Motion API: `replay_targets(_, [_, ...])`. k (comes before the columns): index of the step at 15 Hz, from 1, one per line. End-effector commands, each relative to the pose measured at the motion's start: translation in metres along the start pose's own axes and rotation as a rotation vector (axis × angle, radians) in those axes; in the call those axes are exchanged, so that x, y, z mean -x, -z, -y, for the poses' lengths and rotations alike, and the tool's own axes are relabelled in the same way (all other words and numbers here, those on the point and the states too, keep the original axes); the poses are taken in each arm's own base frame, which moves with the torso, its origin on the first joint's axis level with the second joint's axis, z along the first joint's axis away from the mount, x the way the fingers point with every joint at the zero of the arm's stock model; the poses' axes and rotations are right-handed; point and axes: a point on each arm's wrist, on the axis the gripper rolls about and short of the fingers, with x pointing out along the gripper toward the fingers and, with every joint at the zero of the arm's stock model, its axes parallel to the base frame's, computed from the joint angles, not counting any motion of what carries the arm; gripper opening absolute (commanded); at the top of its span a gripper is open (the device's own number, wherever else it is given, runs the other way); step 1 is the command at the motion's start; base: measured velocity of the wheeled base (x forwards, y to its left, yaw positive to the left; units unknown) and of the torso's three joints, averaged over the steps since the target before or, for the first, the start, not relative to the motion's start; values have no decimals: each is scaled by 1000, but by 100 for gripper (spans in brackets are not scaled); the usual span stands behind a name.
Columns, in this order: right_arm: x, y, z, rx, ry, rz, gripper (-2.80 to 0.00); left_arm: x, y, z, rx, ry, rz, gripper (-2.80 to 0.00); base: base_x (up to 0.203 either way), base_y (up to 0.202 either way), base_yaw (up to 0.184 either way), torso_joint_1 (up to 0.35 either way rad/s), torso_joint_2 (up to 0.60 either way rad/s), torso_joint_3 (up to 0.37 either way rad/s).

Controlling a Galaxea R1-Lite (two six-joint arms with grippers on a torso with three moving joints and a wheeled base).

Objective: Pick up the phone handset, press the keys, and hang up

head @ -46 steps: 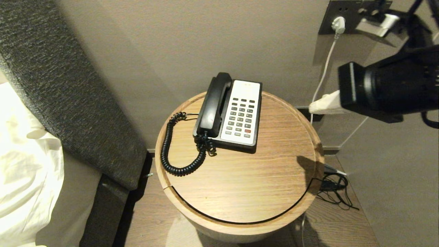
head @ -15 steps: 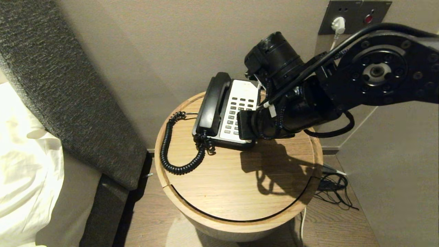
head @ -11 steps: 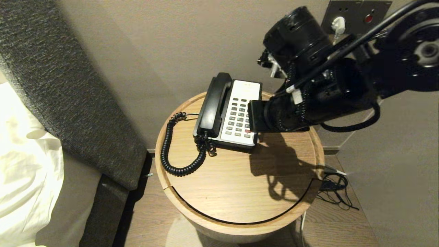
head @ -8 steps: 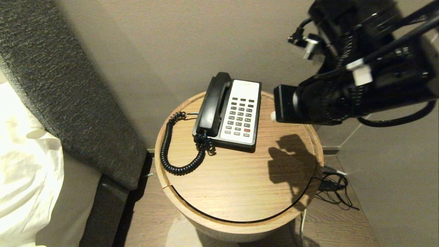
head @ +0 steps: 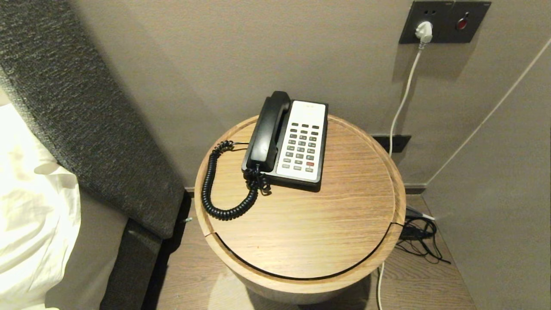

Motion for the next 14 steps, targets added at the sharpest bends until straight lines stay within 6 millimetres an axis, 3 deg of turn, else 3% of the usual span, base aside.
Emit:
replay_targets(1, [67, 19, 45, -97, 9, 140, -280, 13, 20, -4, -8, 7, 52, -280, 0, 0, 0, 0, 0, 0])
replay_targets(5, [112, 55, 69, -190, 132, 262, -280, 15, 42, -13, -13, 6, 55, -280, 0, 0, 0, 0, 0, 0])
replay_targets(7, [133, 82, 77, -217, 165, 314, -280, 18, 56, -20, -39, 14, 73, -280, 0, 0, 0, 0, 0, 0])
replay_targets(10, [159, 147, 78, -260, 236, 366, -280, 15, 67, -26, -86, -1, 71, -280, 0, 0, 0, 0, 0, 0])
replay_targets(13, [165, 216, 58, -261, 251, 348, -280, 14, 68, -27, -86, -10, 69, -280, 0, 0, 0, 0, 0, 0])
replay_targets(14, [164, 230, 58, -233, 242, 319, -280, 13, 68, -27, -85, -11, 65, -280, 0, 0, 0, 0, 0, 0])
